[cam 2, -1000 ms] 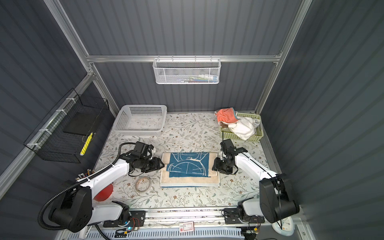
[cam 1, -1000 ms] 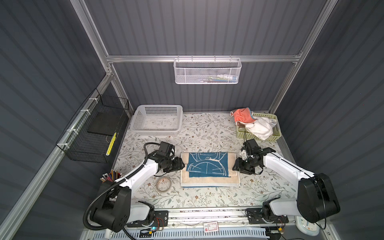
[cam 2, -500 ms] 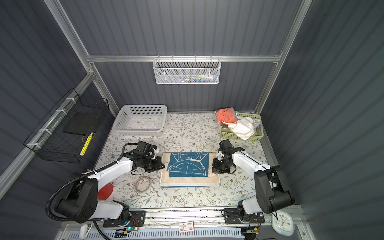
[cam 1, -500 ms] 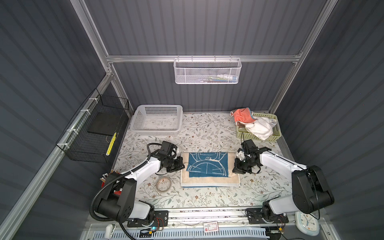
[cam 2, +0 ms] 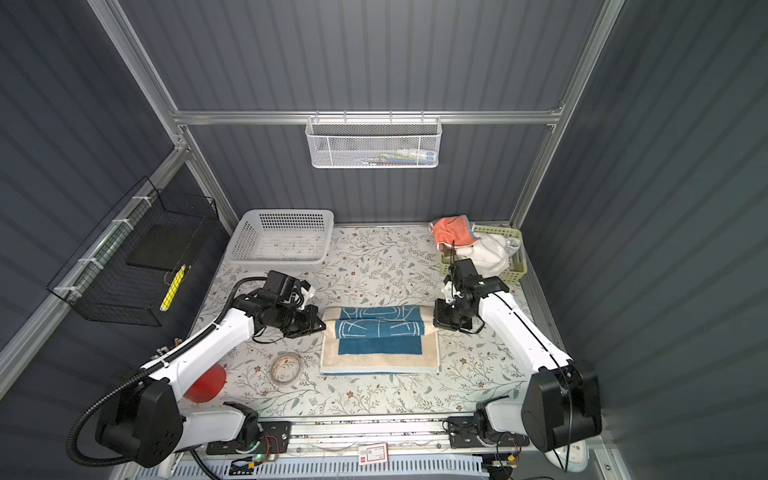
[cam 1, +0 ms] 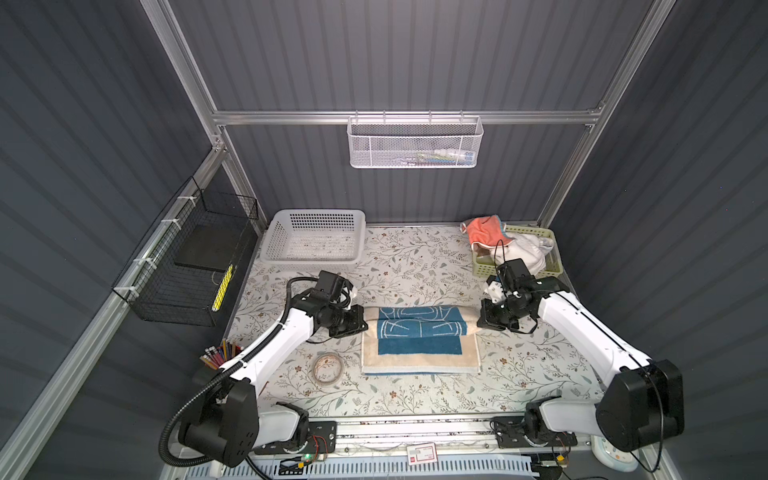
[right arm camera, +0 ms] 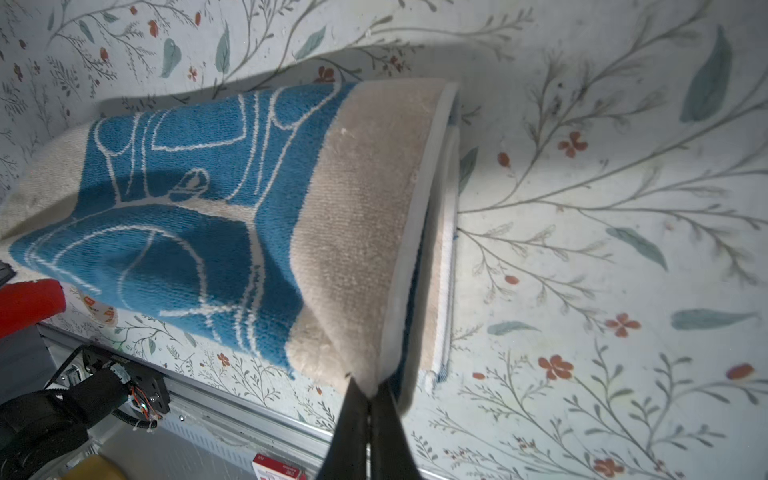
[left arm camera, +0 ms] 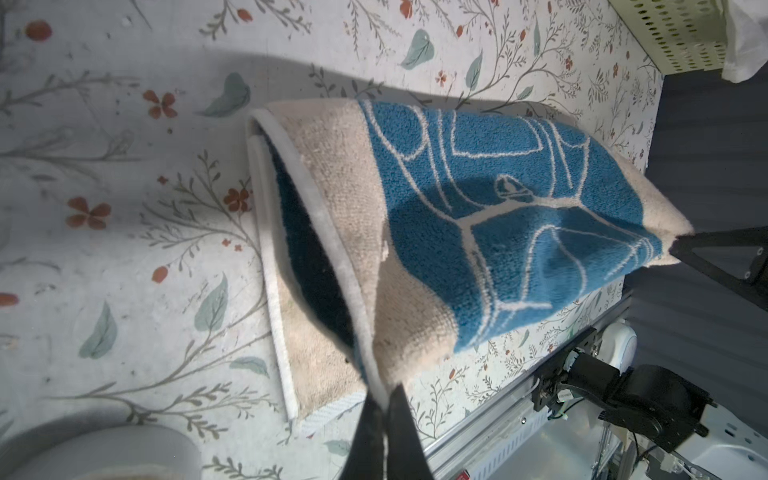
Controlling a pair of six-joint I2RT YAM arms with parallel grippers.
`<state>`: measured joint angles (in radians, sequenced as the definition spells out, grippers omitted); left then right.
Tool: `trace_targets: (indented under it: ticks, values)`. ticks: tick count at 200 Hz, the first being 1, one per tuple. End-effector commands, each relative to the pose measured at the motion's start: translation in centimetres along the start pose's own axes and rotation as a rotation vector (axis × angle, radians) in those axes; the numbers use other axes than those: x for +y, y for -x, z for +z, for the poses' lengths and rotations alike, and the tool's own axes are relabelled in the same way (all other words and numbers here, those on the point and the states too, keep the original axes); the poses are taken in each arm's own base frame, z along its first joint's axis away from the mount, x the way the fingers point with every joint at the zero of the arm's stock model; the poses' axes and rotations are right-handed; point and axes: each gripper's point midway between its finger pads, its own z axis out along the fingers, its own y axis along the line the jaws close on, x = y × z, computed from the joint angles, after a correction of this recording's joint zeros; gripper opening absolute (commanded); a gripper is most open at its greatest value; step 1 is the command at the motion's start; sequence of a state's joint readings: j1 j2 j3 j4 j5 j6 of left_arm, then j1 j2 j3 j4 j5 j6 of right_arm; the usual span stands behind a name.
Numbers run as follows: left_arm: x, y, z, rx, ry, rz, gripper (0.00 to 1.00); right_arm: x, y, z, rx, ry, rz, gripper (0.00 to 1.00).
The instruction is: Fold and stack the towels
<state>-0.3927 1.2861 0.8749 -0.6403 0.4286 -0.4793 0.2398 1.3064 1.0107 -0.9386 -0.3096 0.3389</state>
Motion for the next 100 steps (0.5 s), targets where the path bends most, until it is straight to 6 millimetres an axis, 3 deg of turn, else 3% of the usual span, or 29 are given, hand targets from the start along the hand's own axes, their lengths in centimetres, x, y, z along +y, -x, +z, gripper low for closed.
trace_targets:
  ticks: [1, 37, 54, 57, 67, 75, 85, 100]
  values:
    - [1.1, -4.0, 0.0, 0.118, 0.002, -0.109, 0.0, -1.9, -3.6, 0.0, 0.1, -0.062, 0.036, 0.0]
    - [1.8, -6.7, 1.6, 0.169, -0.059, -0.213, 0.0, -2.7, -6.8, 2.9, 0.231, -0.031, 0.109, 0.0]
    - [2.4, -7.8, 2.5, 0.204, -0.068, -0.259, 0.0, -2.8, -6.7, 3.1, 0.253, -0.048, 0.105, 0.0]
    - [2.6, -8.0, 2.6, 0.209, -0.059, -0.267, 0.05, -2.9, -6.7, 3.1, 0.255, -0.053, 0.107, 0.0]
    - [3.4, -8.3, 2.6, 0.219, -0.008, -0.279, 0.32, -2.9, -6.8, 3.1, 0.265, -0.057, 0.109, 0.22]
    - [3.9, -8.3, 2.2, 0.22, 0.032, -0.267, 0.45, -2.9, -6.9, 2.9, 0.269, -0.059, 0.107, 0.32]
    - [4.3, -7.8, 1.5, 0.199, 0.086, -0.242, 0.49, -2.7, -6.8, 2.6, 0.265, -0.055, 0.103, 0.45]
    - [3.9, -6.4, 0.5, 0.151, 0.11, -0.204, 0.51, -2.8, -6.4, 1.7, 0.232, -0.075, 0.089, 0.52]
